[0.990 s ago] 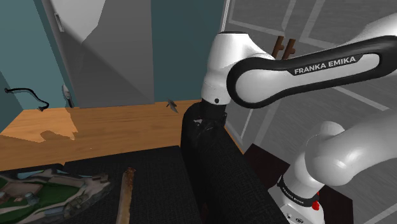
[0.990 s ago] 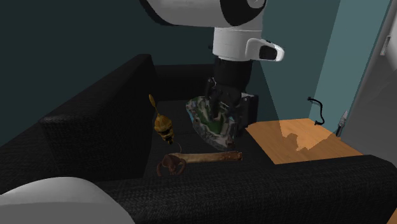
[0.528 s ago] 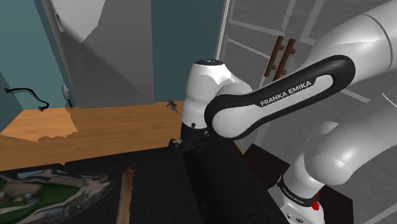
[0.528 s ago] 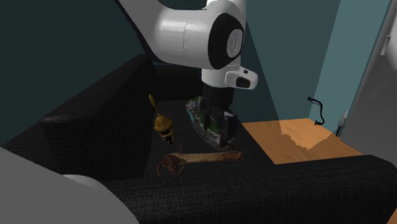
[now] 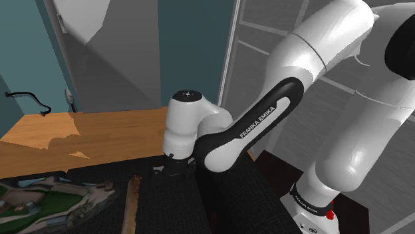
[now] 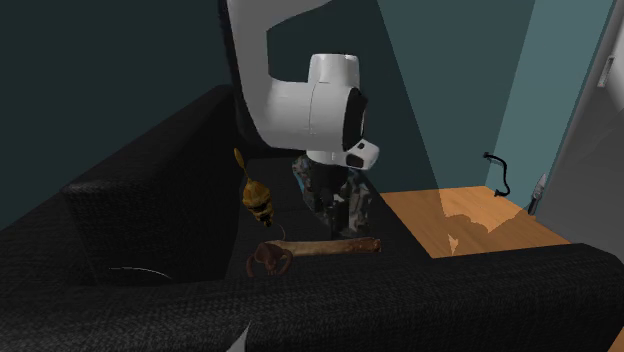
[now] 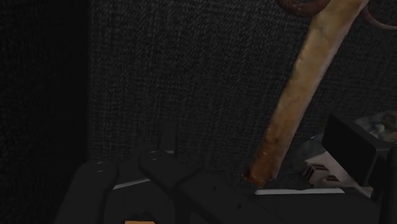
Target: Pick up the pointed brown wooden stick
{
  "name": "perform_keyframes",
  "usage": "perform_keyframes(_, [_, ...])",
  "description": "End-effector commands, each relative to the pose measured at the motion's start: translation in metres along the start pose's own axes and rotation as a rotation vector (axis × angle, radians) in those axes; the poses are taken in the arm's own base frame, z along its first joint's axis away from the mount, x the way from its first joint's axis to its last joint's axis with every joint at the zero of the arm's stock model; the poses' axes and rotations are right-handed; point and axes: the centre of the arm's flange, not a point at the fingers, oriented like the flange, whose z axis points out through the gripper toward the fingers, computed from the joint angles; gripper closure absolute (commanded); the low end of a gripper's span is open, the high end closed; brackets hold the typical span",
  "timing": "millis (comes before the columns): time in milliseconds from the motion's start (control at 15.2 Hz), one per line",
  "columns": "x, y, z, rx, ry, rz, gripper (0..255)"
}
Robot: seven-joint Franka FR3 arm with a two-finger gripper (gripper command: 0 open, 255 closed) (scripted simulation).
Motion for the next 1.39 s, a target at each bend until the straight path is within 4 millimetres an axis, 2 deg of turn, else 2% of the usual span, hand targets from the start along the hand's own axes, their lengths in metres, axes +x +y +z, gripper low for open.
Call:
perform_keyframes(0, [0.002, -0.017, 0.024, 0.008, 0.007, 0.028, 0])
perform_keyframes(924, [0.034, -0.128, 0.161, 0.032, 0.048, 0.212, 0])
perform_keyframes(1320, [0.033, -0.124, 0.193, 0.032, 0.048, 0.212, 0])
